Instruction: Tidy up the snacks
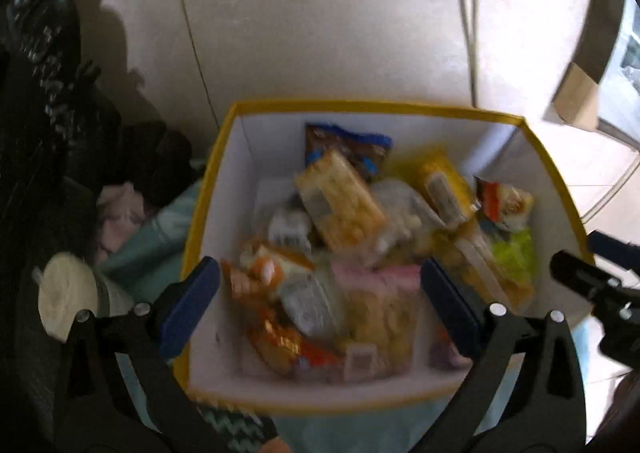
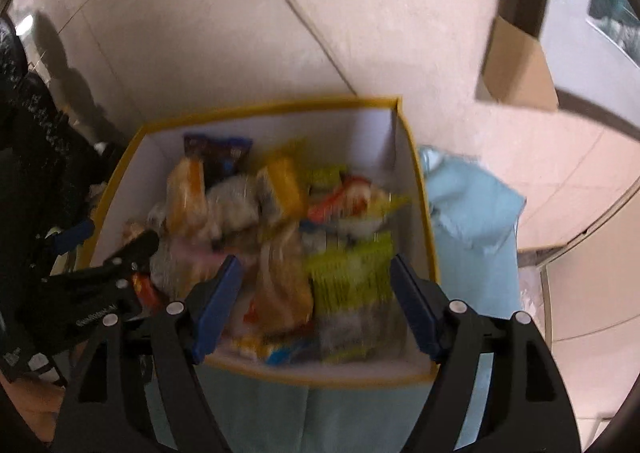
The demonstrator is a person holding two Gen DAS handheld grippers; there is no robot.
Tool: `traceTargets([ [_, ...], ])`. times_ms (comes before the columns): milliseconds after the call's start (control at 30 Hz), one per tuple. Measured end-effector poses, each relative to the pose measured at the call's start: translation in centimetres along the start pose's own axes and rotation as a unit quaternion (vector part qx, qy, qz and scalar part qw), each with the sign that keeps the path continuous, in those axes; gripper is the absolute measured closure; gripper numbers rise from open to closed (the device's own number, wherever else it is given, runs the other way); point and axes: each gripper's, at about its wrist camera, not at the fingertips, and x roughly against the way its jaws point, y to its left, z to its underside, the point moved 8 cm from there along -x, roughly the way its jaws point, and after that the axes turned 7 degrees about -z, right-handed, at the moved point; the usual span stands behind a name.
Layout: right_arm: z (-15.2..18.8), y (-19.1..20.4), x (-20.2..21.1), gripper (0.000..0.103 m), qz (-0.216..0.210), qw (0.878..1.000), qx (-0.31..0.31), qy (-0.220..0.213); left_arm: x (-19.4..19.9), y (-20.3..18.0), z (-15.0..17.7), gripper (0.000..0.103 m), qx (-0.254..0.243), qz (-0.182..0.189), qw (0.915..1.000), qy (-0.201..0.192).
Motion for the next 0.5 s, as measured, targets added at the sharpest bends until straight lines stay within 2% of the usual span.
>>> traceTargets([
  [133, 2.7, 0.5, 2.2, 0.026, 0.001, 1.000, 0.001, 0.001, 2.8, -0.1, 2.6, 0.002, -0.010, -0.004, 0.9999, -0.001],
  [333, 7.8, 0.9, 7.9, 0.026, 0.013, 1.000, -0.001, -0.013, 9.0, 0.1, 7.3, 0.002, -0.006, -0.002, 0.9999, -0.013],
  [500, 11.3, 1.7, 13.8, 0.026, 0.034, 0.999, 0.009, -0.037, 15.8, 0.3, 10.2, 0.002, -0.002, 0.004, 0.9990, -0.045],
])
